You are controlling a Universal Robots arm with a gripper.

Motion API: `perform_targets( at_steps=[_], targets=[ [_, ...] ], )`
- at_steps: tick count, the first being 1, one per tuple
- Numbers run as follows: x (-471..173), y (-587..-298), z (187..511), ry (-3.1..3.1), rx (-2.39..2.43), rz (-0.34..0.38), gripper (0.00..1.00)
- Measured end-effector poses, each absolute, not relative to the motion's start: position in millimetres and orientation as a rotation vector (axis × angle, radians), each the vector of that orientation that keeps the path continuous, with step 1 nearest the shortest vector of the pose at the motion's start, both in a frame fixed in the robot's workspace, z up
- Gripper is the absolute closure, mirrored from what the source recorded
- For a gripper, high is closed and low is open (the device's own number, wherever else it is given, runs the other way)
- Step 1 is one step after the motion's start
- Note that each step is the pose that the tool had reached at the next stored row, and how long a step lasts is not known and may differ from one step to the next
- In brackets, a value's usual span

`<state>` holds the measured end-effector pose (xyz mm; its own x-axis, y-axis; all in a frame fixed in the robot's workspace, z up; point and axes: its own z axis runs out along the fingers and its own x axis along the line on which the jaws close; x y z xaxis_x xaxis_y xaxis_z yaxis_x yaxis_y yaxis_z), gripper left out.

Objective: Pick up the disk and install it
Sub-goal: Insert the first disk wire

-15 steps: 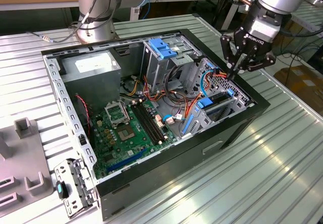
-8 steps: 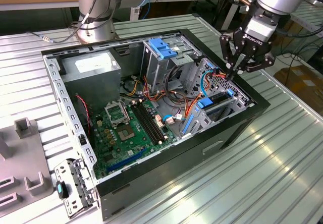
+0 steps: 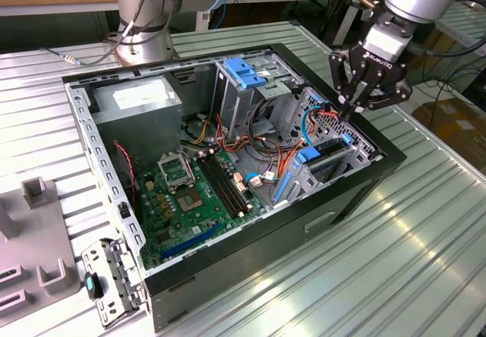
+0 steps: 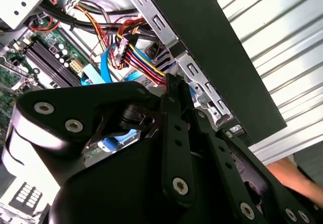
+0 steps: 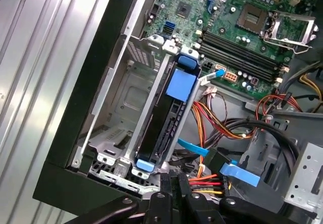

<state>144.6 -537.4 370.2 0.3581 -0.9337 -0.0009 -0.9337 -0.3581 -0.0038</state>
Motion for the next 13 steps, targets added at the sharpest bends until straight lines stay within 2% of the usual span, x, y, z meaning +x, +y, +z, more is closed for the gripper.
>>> perform_targets(
  at_steps=[13],
  targets=[
    [136.5,-537.4,368.8,1.907,-2.492,-0.002,0.83]
  ],
)
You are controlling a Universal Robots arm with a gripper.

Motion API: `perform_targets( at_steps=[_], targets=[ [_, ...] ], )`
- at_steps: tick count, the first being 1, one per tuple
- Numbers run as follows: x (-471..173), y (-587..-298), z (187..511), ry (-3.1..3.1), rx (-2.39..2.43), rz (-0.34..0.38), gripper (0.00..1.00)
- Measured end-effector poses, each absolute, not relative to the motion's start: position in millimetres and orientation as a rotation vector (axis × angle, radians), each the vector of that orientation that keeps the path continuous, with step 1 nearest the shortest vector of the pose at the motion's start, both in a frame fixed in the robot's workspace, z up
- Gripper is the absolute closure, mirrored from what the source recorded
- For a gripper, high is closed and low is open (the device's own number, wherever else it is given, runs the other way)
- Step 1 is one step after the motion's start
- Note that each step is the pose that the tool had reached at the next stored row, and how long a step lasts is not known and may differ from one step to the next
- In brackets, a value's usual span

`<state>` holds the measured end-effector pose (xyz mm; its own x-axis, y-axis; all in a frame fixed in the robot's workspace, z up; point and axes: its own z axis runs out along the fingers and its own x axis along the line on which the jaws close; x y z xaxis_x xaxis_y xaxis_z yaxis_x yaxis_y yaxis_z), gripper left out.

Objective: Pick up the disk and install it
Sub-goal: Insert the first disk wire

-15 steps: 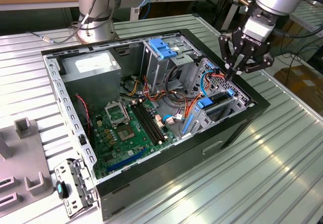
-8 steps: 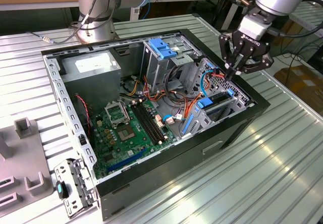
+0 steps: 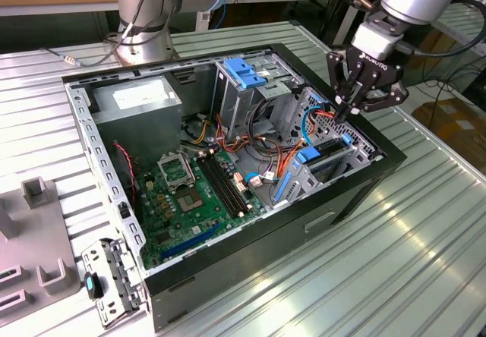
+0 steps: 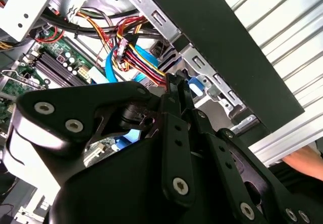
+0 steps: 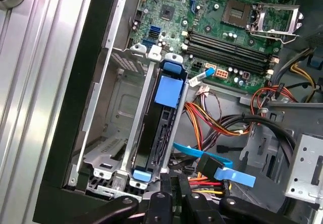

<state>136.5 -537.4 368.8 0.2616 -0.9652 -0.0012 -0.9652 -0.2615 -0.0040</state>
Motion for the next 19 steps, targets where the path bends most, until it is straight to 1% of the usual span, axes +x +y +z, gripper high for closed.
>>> perform_targets(
  at_steps=[19],
  targets=[
    [127.4,-537.4,362.7,2.129,-2.306,-0.003,0.83]
  ],
)
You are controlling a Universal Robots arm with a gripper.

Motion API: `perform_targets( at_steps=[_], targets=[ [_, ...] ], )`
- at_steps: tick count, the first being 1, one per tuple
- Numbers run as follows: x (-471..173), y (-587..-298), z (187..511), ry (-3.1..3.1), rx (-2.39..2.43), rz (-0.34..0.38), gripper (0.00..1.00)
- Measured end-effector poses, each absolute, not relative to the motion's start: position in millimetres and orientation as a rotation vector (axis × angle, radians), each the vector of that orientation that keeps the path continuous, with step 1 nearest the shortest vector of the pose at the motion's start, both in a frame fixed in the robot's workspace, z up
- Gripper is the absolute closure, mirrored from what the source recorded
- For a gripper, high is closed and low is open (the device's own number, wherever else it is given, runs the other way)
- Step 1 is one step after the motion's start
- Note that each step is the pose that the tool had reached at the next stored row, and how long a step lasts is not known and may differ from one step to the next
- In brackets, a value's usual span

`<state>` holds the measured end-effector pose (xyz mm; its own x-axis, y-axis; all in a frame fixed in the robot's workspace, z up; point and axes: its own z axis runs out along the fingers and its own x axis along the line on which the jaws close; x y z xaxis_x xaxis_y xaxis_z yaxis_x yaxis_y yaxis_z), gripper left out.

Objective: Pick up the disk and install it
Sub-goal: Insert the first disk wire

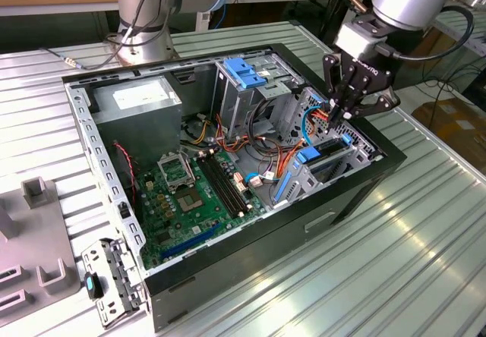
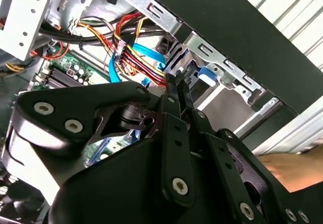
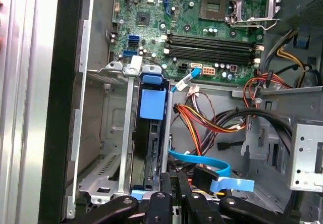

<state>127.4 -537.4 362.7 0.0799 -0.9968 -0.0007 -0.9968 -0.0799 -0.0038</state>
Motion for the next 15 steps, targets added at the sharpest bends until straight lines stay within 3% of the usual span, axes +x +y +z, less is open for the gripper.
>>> perform_targets(
  at_steps=[15],
  targets=[
    [124.2,-550.3,356.9,2.137,-2.298,-0.003,0.83]
  ],
)
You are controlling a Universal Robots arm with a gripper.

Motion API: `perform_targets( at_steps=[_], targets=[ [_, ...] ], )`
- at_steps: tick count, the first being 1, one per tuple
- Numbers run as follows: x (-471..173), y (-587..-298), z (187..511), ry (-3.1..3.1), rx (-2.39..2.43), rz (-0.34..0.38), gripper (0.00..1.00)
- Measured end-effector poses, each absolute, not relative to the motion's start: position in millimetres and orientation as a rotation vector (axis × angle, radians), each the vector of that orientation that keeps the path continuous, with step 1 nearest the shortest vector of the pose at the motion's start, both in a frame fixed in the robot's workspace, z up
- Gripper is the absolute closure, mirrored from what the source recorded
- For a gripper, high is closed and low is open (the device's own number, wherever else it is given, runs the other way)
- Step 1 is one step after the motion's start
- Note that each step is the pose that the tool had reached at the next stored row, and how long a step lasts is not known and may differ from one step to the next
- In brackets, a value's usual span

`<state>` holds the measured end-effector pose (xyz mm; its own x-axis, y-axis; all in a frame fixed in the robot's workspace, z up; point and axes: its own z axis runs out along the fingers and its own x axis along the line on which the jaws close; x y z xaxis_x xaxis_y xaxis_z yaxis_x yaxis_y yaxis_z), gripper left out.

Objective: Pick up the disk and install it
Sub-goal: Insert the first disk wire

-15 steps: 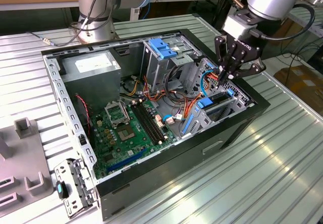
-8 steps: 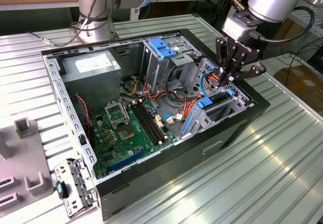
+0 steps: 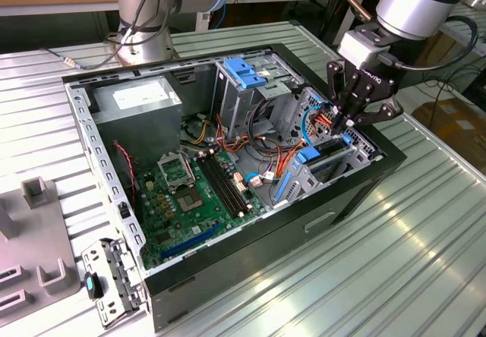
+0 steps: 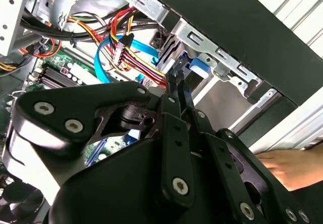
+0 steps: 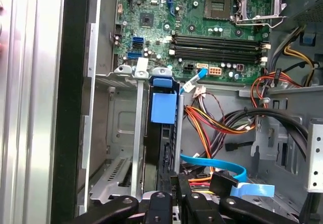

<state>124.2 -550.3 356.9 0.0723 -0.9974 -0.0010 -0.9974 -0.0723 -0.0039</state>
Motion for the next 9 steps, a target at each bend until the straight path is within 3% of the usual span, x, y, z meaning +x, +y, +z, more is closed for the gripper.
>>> perform_targets(
  at_steps=[9],
  targets=[
    [122.6,-553.8,354.8,2.114,-2.319,-0.003,0.83]
  ],
)
